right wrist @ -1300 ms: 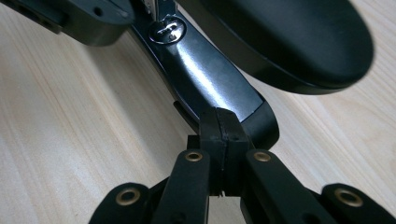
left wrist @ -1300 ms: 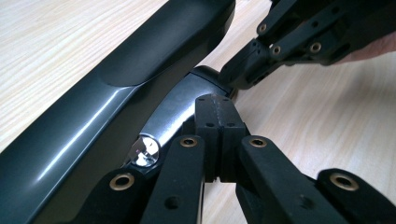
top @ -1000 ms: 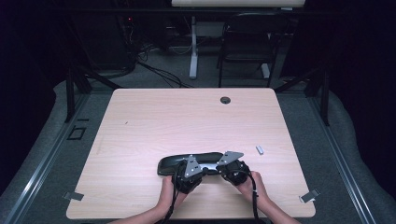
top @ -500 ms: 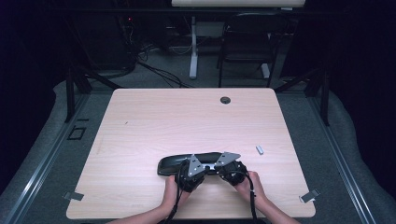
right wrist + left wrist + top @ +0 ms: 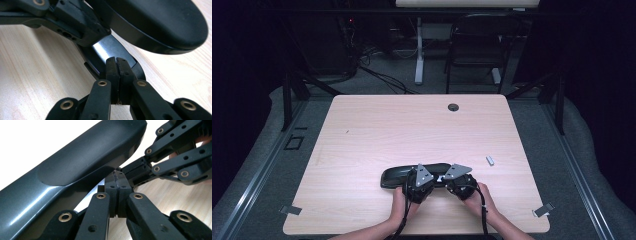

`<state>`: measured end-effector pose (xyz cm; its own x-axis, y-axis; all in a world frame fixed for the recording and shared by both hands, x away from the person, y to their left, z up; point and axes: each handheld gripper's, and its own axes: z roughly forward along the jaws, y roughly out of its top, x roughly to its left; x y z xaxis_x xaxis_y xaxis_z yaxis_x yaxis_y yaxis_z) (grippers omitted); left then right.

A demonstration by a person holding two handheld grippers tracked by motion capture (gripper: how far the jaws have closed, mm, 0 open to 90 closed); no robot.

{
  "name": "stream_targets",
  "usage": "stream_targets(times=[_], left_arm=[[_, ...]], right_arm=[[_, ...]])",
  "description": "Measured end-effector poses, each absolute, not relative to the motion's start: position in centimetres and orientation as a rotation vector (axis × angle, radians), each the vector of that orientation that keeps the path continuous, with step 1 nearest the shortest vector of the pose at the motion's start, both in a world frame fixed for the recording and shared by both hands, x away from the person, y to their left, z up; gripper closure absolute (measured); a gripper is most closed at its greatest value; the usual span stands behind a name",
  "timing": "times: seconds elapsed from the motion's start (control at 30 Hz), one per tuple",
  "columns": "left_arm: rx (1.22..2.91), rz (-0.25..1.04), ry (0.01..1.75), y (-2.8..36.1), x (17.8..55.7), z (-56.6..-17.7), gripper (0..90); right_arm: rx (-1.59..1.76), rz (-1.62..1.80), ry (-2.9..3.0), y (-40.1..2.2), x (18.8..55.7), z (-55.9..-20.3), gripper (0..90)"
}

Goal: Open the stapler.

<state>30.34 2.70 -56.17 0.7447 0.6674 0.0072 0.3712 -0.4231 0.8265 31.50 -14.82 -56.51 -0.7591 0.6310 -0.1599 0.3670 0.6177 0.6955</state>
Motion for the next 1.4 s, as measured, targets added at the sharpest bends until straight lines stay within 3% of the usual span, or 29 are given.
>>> stream_targets(times=[0.33,0.67,1.03,1.4], left_arm=[[2.064,0.393,0.779,2.53,30.57,-56.19,86.3],[2.041,0.385,0.868,2.74,31.09,-56.68,90.0],[2.040,0.490,0.842,2.07,30.54,-56.73,90.0],[2.023,0.493,0.831,1.96,30.55,-56.88,90.0]], right_arm=[[0.843,0.981,2.456,-15.18,31.69,-56.64,89.6],[0.844,0.990,2.454,-15.18,31.70,-56.71,90.0],[0.876,1.008,2.427,-15.12,31.51,-56.88,90.0],[0.915,1.039,2.414,-15.34,31.56,-57.01,90.0]])
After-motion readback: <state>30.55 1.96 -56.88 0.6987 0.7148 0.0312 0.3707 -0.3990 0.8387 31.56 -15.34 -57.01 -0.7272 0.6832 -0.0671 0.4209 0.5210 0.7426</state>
